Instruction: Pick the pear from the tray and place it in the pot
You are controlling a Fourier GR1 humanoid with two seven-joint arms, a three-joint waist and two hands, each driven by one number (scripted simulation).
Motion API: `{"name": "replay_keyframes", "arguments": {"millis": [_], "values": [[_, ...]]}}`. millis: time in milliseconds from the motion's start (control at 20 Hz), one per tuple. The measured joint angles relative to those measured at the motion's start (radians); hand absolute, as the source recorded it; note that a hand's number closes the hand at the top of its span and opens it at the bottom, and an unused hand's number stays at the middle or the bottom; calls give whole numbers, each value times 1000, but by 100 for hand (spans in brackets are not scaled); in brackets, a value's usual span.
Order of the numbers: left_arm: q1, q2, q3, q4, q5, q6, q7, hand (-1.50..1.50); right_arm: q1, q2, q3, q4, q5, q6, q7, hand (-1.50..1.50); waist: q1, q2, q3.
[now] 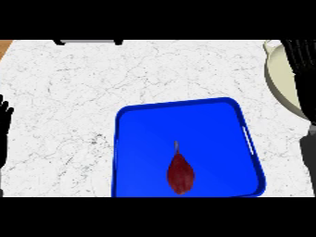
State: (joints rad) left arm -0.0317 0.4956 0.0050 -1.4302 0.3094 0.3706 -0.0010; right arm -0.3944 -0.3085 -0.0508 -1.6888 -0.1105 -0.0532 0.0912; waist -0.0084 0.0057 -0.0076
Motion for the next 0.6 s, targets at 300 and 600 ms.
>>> {"name": "replay_keyframes", "arguments": {"millis": [300,600], "values": [[6,-96,-74,-79,-31,-2,-84,0,198,26,-28,-198,-4,14,-209,150,-33,-14,8],[18,-169,-151,-135,-37,-21,-126,0,498,105,-46,-214,205,-170,-311,-150,-57,-15,8]]}}
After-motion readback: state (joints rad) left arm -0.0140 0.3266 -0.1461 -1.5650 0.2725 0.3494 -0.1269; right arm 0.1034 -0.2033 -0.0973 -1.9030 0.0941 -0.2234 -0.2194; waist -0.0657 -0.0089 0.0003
